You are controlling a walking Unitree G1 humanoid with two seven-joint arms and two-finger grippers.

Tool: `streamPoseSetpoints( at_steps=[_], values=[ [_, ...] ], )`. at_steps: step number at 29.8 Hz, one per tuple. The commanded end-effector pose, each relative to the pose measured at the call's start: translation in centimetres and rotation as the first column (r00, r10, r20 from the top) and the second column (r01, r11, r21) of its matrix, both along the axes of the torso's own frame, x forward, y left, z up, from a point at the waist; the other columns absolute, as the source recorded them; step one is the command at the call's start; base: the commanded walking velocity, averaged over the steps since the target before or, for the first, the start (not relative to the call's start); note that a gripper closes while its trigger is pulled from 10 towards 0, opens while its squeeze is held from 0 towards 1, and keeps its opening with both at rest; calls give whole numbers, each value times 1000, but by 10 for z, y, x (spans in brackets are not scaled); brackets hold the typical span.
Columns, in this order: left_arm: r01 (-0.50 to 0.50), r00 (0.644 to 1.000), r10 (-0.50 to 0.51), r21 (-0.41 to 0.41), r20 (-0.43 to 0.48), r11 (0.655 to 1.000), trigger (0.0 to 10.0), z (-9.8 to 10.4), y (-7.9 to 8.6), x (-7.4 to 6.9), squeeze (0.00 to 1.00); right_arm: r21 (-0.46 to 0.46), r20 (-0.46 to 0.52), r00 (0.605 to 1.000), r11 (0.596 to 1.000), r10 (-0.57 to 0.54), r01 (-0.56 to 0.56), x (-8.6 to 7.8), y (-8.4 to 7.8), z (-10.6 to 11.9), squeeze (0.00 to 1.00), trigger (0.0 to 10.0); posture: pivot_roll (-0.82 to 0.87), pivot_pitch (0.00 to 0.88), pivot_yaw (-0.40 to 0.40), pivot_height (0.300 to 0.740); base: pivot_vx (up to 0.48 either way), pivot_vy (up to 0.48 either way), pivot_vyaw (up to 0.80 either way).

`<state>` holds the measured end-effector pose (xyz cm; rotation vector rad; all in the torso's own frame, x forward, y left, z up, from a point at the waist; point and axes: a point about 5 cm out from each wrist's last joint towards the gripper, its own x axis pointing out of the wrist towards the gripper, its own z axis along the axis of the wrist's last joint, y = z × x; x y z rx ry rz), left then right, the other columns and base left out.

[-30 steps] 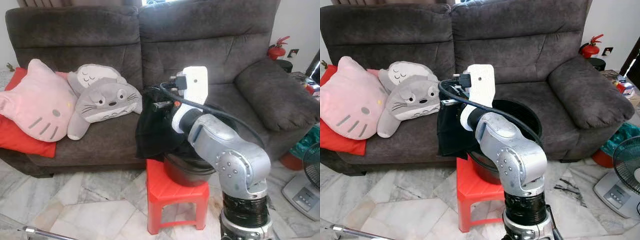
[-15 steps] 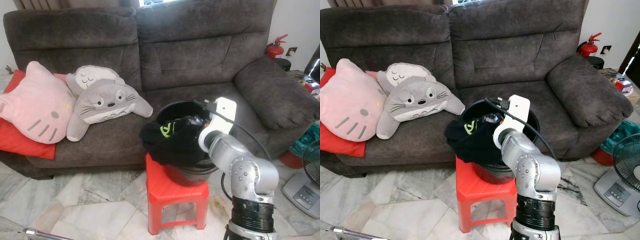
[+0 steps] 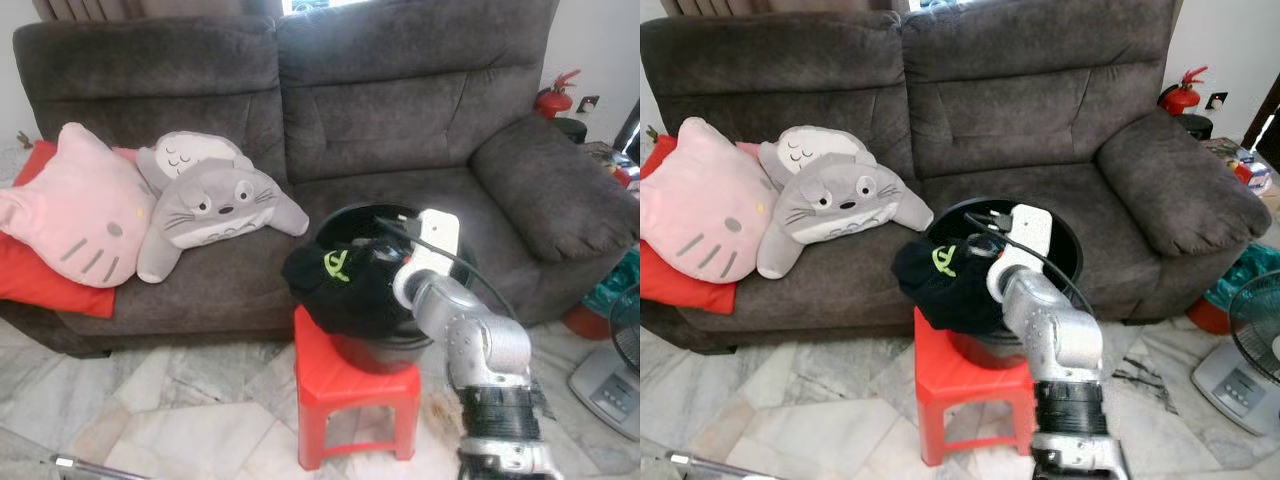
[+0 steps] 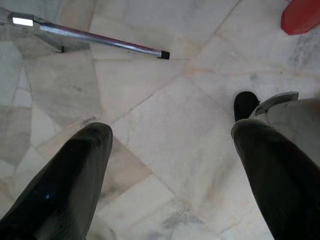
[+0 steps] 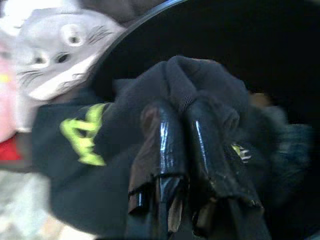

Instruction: Hang hanger

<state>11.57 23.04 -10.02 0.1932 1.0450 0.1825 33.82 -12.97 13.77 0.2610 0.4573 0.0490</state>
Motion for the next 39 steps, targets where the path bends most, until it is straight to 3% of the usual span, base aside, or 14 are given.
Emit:
streamPoseSetpoints(
  at_steps=[1, 14, 15, 32, 36, 39],
  values=[
    [16, 1000, -16, 20, -6, 1000, 10000, 0, 3, -1, 0, -12, 26, 1000, 1000, 17, -17, 8, 2, 2, 0, 10000, -181, 0, 78, 740, 0, 0, 0],
    [20, 1000, -20, 24, -8, 999, 10000, 0, 3, -2, 0, -69, 118, 972, 979, 201, -193, 28, 18, -4, 0, 10000, -176, 0, 81, 740, 0, 0, 0],
    [21, 1000, -21, 24, -8, 999, 10000, 0, 3, -2, 0, -60, 134, 966, 975, 221, -214, 31, 21, -2, 1000, 10000, -175, 0, 81, 740, 0, 0, 0],
    [22, 1000, -22, 20, -10, 1000, 10000, 0, 3, -2, 0, -103, 138, 954, 962, 265, -252, 32, 22, -7, 1000, 10000, -176, 0, 80, 740, 0, 0, 0],
    [20, 1000, -20, 22, -9, 1000, 10000, 0, 3, -2, 0, -288, 278, 902, 924, 331, -251, 30, 21, 15, 1000, 10000, -175, 0, 78, 740, 0, 0, 0],
    [20, 1000, -20, 22, -9, 1000, 10000, 0, 3, -2, 0, -295, 326, 872, 915, 366, -274, 25, 24, 22, 1000, 10000, -175, 0, 78, 740, 0, 0, 0]
  ],
)
